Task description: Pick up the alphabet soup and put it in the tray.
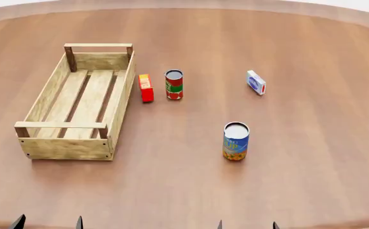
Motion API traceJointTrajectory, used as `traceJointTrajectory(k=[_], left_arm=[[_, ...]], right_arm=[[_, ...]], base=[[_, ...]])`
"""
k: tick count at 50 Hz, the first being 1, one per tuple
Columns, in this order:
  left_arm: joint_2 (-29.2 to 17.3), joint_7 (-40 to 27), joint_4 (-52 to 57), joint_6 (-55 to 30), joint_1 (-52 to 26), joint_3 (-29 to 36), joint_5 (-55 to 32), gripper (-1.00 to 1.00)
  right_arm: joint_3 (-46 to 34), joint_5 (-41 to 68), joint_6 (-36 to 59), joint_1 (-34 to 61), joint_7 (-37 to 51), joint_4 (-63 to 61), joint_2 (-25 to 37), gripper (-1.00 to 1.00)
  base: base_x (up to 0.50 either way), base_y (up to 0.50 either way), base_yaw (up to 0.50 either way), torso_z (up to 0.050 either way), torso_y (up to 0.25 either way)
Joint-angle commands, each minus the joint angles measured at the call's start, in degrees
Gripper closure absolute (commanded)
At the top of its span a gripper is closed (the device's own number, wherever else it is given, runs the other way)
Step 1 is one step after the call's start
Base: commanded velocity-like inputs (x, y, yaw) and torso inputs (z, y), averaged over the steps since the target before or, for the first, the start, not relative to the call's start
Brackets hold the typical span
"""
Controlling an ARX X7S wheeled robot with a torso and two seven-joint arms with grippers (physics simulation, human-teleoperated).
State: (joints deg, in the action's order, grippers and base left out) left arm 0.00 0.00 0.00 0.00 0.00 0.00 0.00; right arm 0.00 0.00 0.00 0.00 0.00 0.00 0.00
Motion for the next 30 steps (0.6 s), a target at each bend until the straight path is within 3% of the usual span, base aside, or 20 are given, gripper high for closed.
traceJointTrajectory(k=[1, 13, 30], left_arm=[[-0.9, -1.09, -0.23, -0.09, -0.14, 1.06, -0.88, -1.0], [-2.9, -3.96, -0.88, -0.37, -0.3, 3.55, -1.58, -1.0], [-4.46, -5.33, -0.5, 0.88, 0.1, 5.8, -2.25, -1.0]], right_arm=[[-0.67, 0.56, 0.5, 0.64, 1.72, 2.35, 0.95, -1.0], [-4.69, -0.71, 0.08, 0.64, 3.32, 2.68, 3.21, -1.0], [-6.15, 0.6, 0.48, 0.85, 4.99, 2.57, 4.41, -1.0]], base=[[0.0, 0.0, 0.0, 0.0, 0.0], [0.09, 0.12, 0.0, 0.0, 0.0], [0.42, 0.3, 0.0, 0.0, 0.0]])
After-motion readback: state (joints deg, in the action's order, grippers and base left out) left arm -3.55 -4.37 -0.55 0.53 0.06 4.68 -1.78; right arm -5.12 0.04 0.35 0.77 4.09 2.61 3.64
